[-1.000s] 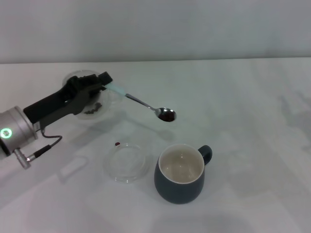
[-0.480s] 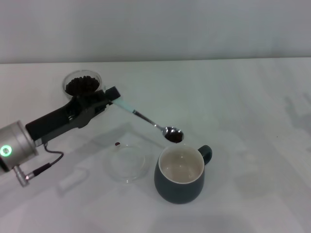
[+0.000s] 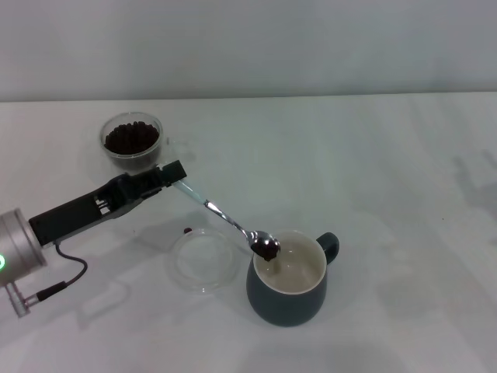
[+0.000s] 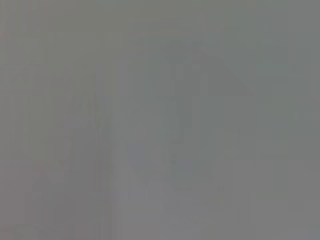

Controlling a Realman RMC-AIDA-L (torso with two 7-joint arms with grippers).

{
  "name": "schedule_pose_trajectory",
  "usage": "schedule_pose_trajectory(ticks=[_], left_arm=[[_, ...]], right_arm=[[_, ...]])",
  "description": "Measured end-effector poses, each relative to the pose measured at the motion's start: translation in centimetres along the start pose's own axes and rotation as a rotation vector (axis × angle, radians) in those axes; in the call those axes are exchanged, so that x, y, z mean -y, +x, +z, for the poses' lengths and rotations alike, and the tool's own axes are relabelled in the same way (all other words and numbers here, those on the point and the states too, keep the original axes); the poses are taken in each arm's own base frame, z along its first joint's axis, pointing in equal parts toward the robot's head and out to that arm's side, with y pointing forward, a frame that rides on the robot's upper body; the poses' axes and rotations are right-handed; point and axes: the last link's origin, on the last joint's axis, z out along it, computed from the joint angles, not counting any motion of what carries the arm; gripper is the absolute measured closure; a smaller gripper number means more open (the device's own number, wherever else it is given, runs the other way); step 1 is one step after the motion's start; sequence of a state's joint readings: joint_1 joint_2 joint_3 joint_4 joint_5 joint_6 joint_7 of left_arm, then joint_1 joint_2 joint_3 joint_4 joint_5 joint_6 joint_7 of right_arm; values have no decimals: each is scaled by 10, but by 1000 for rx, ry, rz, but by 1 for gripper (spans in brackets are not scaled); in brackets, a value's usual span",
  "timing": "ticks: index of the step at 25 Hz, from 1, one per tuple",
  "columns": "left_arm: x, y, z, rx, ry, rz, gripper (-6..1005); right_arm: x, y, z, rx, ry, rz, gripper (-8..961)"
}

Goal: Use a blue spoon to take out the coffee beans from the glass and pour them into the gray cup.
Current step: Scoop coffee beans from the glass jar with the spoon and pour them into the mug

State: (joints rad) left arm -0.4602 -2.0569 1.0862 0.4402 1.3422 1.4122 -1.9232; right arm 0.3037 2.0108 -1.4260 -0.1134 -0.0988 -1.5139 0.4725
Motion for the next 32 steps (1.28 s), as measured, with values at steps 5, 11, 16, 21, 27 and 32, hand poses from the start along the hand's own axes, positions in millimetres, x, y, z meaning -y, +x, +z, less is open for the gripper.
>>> schedule_pose_trajectory(ticks=[5, 11, 16, 21, 27, 32], left_arm=[[-4, 3, 7, 49, -6, 77, 863], [-12, 14, 20, 86, -27, 216, 863], [-15, 26, 33, 100, -17, 304, 864], [-18, 26, 47, 158, -18, 359, 864], [-26, 32, 54, 200, -33, 434, 864], [-33, 38, 54, 204, -42, 448, 863]], right_arm=[[0, 1, -1, -6, 4, 7, 386], [0, 1, 0, -8, 1, 10, 385], [-1, 3, 1, -15, -4, 13, 385], [-3, 4, 1, -22, -12, 20, 385], [-4, 5, -1, -30, -21, 37, 385], [-6, 6, 0, -32, -29, 40, 385]])
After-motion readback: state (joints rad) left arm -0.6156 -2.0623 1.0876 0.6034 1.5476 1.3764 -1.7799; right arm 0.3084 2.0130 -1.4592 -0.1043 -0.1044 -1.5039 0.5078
